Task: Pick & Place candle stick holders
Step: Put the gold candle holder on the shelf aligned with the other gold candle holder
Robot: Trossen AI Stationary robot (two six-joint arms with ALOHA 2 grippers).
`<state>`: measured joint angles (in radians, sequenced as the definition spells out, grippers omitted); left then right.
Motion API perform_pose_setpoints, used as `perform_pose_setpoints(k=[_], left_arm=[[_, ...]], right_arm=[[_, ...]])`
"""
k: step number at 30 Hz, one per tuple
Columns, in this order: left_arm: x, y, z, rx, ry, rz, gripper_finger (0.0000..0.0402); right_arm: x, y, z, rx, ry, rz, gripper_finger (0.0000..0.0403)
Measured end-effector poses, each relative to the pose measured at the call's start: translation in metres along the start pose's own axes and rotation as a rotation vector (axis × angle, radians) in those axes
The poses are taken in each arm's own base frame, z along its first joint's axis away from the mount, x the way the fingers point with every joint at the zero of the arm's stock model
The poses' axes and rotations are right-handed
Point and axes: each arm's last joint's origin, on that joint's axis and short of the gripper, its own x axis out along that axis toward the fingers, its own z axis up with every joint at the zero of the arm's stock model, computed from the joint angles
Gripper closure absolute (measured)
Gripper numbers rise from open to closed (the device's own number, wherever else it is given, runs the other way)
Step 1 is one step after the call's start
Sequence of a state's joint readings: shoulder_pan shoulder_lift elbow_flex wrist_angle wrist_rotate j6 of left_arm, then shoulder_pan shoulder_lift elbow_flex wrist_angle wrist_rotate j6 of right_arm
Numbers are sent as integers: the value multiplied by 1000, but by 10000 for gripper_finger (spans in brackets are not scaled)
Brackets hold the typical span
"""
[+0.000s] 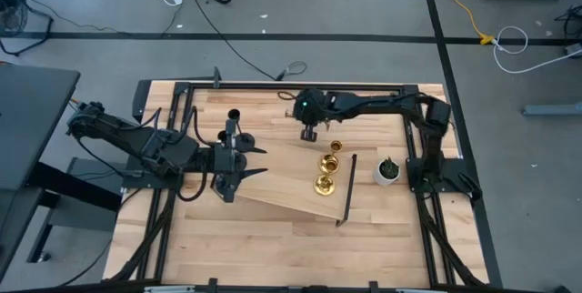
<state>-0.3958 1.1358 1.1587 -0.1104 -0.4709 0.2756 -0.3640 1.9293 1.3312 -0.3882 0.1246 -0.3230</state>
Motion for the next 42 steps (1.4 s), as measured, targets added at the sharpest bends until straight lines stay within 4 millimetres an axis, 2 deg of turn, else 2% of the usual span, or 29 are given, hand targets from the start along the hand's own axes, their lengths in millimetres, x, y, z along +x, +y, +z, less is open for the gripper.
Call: perform_pose_setpoints(k=[3,12,19,26,34,42], left_arm=[[0,0,0,0,0,0,220],[0,-1,-2,9,21,-6,220],[0,-1,-2,10,22,-6,220],[0,-1,-2,10,22,-6,220],[0,-1,-2,10,22,-6,220],[0,-1,-3,11,24,-7,220]], right_arm=[[-26,-4,7,35,-59,-10,397],[-127,-8,26,75,-331,-62,398],[-205,-4,24,100,-526,-134,398],[-274,11,14,135,-751,-89,398],[-334,45,1,95,-966,-13,398],[-366,88,-5,15,-1097,102,398]])
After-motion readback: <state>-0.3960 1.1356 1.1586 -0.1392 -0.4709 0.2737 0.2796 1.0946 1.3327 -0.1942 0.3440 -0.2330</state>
